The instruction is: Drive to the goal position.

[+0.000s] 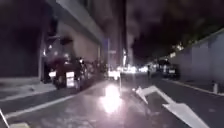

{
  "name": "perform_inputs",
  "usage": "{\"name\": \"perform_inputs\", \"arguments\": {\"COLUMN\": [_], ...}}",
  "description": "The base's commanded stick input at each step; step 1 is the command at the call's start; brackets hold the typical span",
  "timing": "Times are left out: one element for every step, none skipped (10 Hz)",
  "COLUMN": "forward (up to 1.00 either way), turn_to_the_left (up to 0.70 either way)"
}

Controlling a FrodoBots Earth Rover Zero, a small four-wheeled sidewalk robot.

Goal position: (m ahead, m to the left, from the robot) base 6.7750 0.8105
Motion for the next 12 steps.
{"name": "perform_inputs", "arguments": {"forward": [0.45,0.45,0.45,0.45,0.45,0.45,0.45,0.45,0.45,0.45,0.47,0.49], "turn_to_the_left": [0.00,0.00,0.00,0.00,0.00,0.00,0.00,0.00,0.00,0.00,0.00,0.00]}}
